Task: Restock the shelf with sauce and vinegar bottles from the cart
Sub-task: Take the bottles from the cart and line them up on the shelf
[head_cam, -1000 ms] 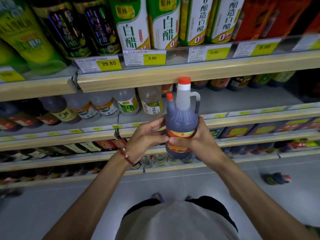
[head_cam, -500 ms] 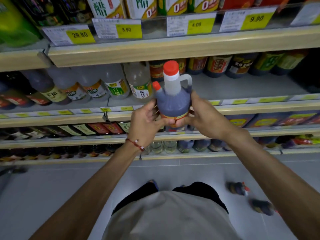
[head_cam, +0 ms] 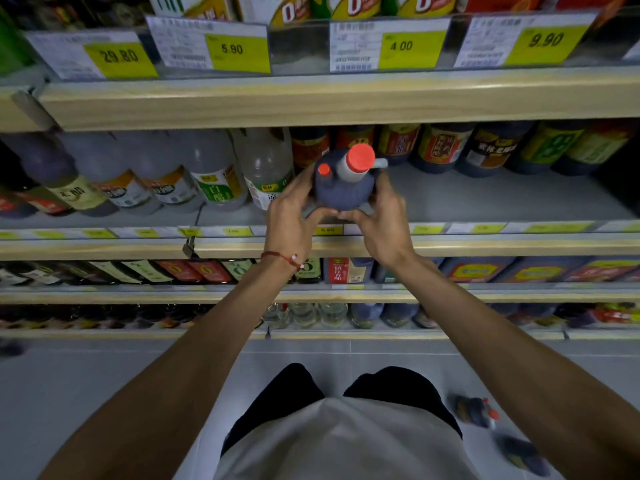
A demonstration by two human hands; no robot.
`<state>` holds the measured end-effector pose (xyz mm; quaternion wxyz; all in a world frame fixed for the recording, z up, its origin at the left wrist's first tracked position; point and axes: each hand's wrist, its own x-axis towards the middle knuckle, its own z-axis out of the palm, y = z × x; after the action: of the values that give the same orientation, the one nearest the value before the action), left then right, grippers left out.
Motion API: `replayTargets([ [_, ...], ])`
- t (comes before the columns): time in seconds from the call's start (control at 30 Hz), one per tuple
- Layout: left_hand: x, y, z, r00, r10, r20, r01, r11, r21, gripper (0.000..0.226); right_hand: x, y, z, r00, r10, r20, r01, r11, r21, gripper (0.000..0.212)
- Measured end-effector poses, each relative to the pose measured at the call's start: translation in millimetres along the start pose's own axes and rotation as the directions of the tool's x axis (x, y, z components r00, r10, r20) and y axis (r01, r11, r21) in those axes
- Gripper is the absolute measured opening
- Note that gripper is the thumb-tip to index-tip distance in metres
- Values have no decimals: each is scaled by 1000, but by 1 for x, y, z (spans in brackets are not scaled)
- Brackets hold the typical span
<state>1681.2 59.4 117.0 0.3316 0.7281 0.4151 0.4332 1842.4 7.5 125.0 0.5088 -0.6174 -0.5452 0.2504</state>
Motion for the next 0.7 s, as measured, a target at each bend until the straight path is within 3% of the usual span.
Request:
replayTargets([
  [0.13, 5, -13, 10, 991, -132, 0, 130, 977, -172, 78, 19, 24, 10, 998, 23, 55, -23, 1000, -12, 76],
  [0.23, 10, -21, 12, 981, -195, 20, 195, 958, -209, 84, 27, 29, 14, 998, 14, 68, -13, 1000, -20, 79],
  [0.4, 18, -30, 18, 974, -225, -5, 215, 939, -270, 82, 35, 28, 25, 996, 28, 86, -19, 994, -108, 86],
  [0.57, 29, -31, 15, 986, -165, 18, 166, 985, -40, 78, 35, 27, 31, 996, 32, 82, -8, 960, -281, 81],
  [0.7, 22, -22, 10, 986, -155, 63, 146, 982, 120, 67, 27, 18, 32, 994, 75, 81, -54, 970, -236, 77],
])
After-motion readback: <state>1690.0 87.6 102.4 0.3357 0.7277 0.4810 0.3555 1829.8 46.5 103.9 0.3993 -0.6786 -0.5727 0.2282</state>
